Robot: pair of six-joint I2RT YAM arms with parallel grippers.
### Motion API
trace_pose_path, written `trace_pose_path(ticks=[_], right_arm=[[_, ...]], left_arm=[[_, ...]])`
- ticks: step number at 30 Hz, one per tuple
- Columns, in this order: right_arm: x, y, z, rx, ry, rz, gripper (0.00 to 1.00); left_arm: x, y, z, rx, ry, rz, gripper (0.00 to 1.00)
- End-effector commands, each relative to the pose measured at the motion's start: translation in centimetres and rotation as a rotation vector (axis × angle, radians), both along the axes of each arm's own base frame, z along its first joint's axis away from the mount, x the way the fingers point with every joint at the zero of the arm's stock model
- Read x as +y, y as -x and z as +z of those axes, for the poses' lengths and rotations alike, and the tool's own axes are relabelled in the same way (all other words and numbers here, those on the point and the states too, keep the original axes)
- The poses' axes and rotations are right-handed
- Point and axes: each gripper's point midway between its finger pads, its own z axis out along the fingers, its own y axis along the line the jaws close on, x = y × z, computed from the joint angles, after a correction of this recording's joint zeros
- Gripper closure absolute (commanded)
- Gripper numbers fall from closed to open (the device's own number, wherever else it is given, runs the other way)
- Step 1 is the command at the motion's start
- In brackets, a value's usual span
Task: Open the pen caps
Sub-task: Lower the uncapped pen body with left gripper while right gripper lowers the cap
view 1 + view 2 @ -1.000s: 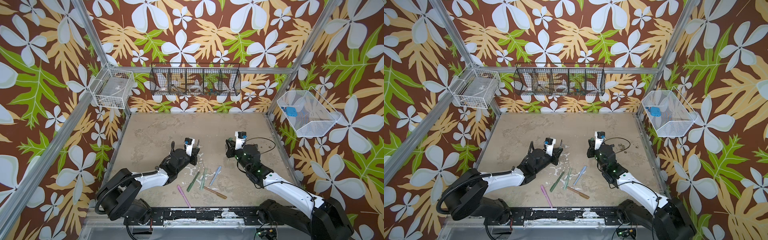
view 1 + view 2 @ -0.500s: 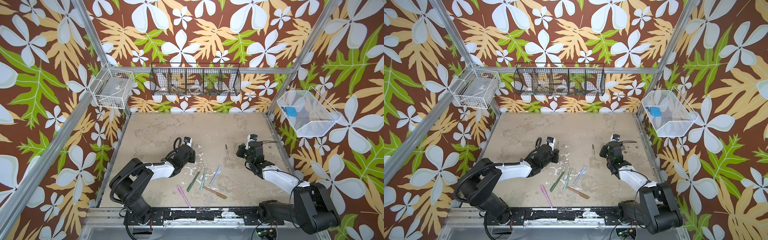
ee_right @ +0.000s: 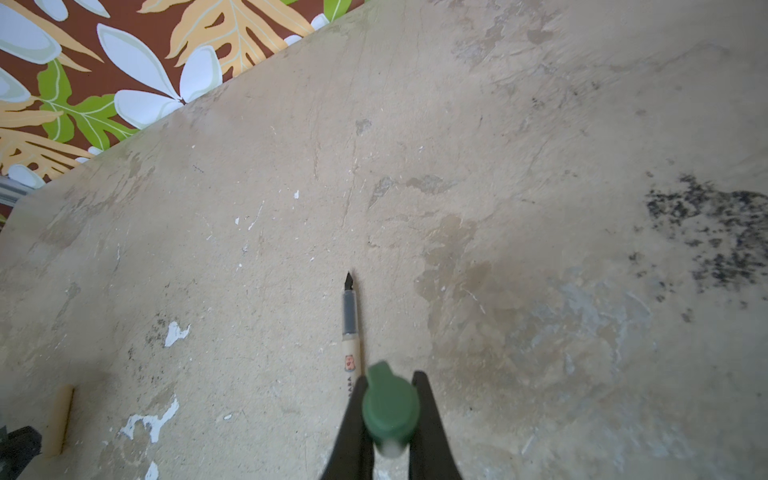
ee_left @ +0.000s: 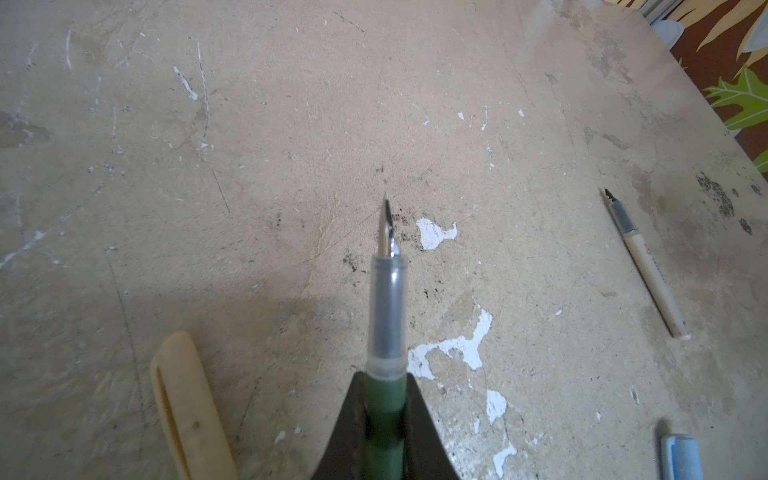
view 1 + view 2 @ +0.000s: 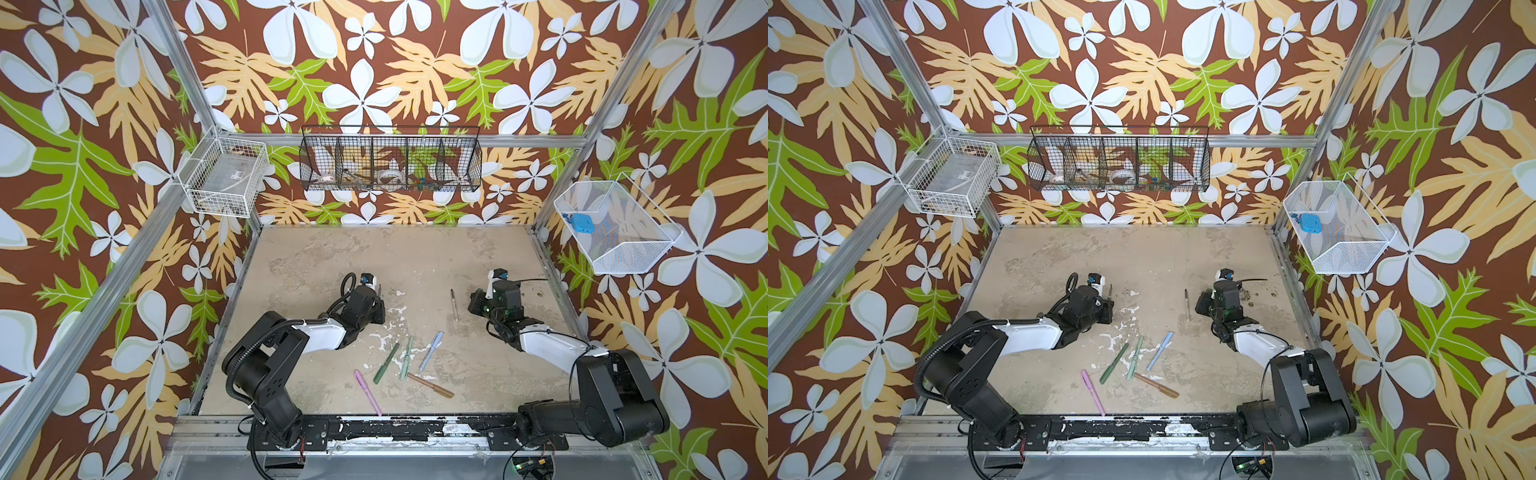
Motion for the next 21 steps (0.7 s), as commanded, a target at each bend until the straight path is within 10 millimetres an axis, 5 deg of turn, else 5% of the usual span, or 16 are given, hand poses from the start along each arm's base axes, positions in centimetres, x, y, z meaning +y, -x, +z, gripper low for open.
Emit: trace_pose_path(ticks=[1,6,11,18,21], right_arm=[[1.5,-0.4,0.4,-0.018,-0.036,0.071,0.94],[3.2,-0.5,1.2,-0.039,-0.045,0.149,0.95],[3.7,-0.2,3.3,-0.094,-0.011,0.158,0.95],[3.4,0.3,6.6,-0.154,-0.035,0.140,0.95],[2.9,0.7,7.3,-0.172,-0.027,0.119,0.95]], left_arm=[[-0.4,0.0,0.2,-0.001,0.019,-0.012,1.00],[-2.4,0.8,1.5,-0.019,0.113,-0.120,1.00],[-6.5,1.5,3.1,0.036,0.369,-0.209,1.00],[-13.4,0.2,4.4,0.085,0.418,-0.247,1.00],[-14.8,-0.8,4.4,0.129,0.480,-0.205,1.00]])
